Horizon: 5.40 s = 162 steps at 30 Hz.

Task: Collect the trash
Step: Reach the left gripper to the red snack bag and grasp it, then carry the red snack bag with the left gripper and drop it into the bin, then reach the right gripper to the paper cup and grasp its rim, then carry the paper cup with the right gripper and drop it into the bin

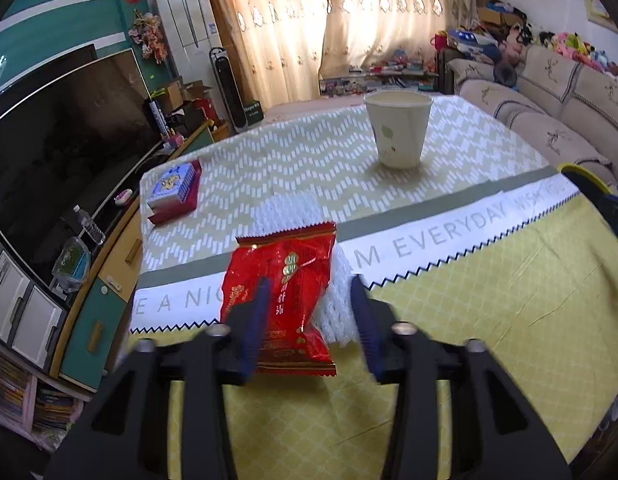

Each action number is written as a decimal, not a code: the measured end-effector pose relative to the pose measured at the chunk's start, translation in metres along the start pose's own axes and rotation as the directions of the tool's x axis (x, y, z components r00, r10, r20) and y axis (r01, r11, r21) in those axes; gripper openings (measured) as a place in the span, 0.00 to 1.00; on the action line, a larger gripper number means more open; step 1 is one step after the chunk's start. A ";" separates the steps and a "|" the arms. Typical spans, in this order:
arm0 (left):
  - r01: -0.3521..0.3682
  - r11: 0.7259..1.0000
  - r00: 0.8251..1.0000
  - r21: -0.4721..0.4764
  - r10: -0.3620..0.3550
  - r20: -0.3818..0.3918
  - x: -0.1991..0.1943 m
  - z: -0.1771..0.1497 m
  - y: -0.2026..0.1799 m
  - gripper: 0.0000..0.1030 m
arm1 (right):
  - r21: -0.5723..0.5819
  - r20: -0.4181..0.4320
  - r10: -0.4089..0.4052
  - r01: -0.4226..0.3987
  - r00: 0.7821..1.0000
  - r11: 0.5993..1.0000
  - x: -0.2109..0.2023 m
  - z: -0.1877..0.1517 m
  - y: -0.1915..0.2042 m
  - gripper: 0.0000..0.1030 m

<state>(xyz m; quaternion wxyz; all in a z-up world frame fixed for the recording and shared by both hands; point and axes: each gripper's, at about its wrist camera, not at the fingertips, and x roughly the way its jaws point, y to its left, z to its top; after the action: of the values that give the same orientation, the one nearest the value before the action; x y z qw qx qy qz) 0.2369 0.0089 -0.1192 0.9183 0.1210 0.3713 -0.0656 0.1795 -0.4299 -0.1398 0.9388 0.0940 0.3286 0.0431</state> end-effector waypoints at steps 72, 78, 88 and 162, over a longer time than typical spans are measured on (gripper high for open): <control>0.495 0.759 0.848 0.423 -0.527 -0.047 0.030 0.150 -0.457 0.65 | 0.245 0.148 -0.378 0.336 0.914 0.909 -0.145 -0.036 -0.182 0.74; 0.440 0.830 0.863 0.343 -0.496 0.093 -0.024 0.135 -0.368 0.78 | 0.196 0.143 -0.316 0.286 0.938 0.938 -0.127 -0.028 -0.160 0.74; 0.192 0.977 0.940 0.090 -0.209 0.269 -0.097 0.066 -0.176 0.94 | 0.007 0.148 -0.098 0.098 0.984 0.995 -0.080 0.019 -0.063 0.74; -0.066 0.979 0.997 -0.191 0.072 0.026 0.016 0.011 -0.013 0.95 | 0.073 -0.042 -0.403 0.405 0.914 0.911 0.007 0.037 -0.127 0.69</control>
<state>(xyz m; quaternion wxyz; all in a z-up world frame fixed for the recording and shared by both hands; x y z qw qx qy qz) 0.2530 -0.0070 -0.1245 0.9333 0.0445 0.3565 0.0003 0.2104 -0.5583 -0.1412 0.9185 0.0609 0.3546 -0.1639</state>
